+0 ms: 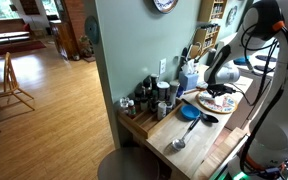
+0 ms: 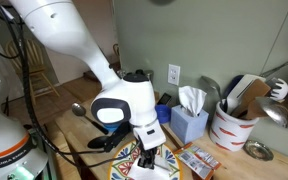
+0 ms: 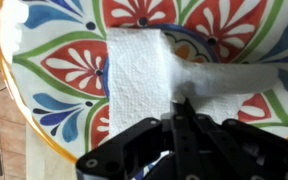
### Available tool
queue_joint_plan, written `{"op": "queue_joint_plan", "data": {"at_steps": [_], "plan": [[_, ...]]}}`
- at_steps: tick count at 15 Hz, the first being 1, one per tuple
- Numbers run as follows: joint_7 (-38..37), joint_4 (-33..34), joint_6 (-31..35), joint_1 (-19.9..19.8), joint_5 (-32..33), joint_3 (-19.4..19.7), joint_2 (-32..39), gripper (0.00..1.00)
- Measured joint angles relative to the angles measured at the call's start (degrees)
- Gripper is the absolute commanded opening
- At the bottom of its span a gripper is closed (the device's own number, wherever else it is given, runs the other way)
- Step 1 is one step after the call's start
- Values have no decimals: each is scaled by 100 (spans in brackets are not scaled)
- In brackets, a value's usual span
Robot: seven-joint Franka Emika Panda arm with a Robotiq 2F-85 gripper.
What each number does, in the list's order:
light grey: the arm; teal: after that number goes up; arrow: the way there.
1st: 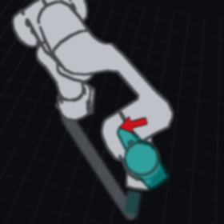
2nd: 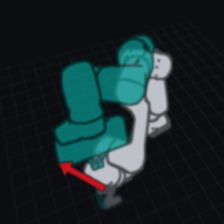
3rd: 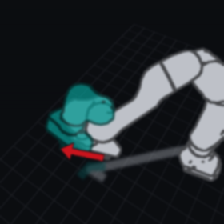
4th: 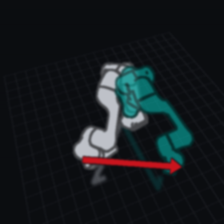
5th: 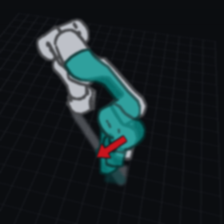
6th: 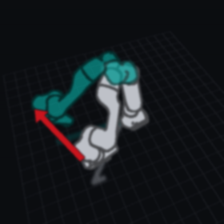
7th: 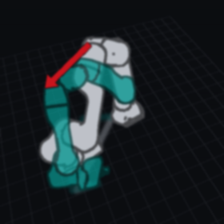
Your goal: Lift the paper towel on the yellow chopping board, dip it in water in the blue bowl to the left, the wipe the board and the put it on the cupboard to the right
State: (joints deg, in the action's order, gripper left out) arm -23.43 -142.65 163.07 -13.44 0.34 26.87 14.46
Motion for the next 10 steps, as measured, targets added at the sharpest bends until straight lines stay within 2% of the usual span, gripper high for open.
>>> {"op": "queue_joint_plan", "data": {"at_steps": [5,8,10], "plan": [[433,-58,-1157,-24,-4,-96,-318,1],[928,-164,-1706,-108,-254,-395,-545,1],[1200,-240,-1846,-124,-475,-597,-639,1]]}}
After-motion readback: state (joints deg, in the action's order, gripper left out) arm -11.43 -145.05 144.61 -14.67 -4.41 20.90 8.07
